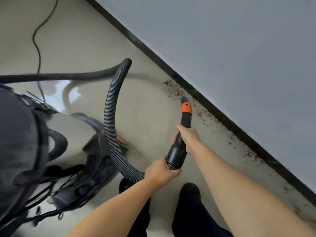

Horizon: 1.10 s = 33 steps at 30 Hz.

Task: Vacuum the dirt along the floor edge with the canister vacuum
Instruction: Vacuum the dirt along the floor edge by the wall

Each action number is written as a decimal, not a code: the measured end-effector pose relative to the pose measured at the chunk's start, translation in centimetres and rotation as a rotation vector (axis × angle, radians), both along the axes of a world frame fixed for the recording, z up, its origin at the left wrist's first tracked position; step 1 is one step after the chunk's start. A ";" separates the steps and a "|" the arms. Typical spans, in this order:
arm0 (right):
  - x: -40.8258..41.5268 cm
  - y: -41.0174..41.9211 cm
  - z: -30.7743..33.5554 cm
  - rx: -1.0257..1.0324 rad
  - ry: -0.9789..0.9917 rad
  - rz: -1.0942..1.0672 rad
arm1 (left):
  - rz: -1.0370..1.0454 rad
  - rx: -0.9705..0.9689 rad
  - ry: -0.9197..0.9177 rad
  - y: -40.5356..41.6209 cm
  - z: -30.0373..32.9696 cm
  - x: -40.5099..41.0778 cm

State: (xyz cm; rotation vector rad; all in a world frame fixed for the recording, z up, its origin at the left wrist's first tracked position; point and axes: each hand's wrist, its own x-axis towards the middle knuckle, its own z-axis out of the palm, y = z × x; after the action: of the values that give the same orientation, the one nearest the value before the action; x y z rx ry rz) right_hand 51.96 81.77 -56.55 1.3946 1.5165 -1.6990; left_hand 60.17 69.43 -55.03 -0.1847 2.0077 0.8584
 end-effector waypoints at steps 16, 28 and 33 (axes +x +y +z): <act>-2.8 0.2 -20.9 -0.002 0.135 -0.031 | -0.015 0.042 -0.007 0.5 -21.7 -4.1; -6.0 -0.5 -22.6 0.089 0.166 0.066 | 0.072 0.124 -0.040 0.3 -23.4 -6.2; -8.1 -1.3 -22.9 0.106 0.187 0.117 | 0.126 0.112 -0.032 0.0 -24.0 -7.4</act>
State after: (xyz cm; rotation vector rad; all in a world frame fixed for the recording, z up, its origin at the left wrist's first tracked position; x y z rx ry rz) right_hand 43.88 80.43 -79.40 1.1992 1.7770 -1.7386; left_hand 52.80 69.42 -78.99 -0.2612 1.9278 1.0386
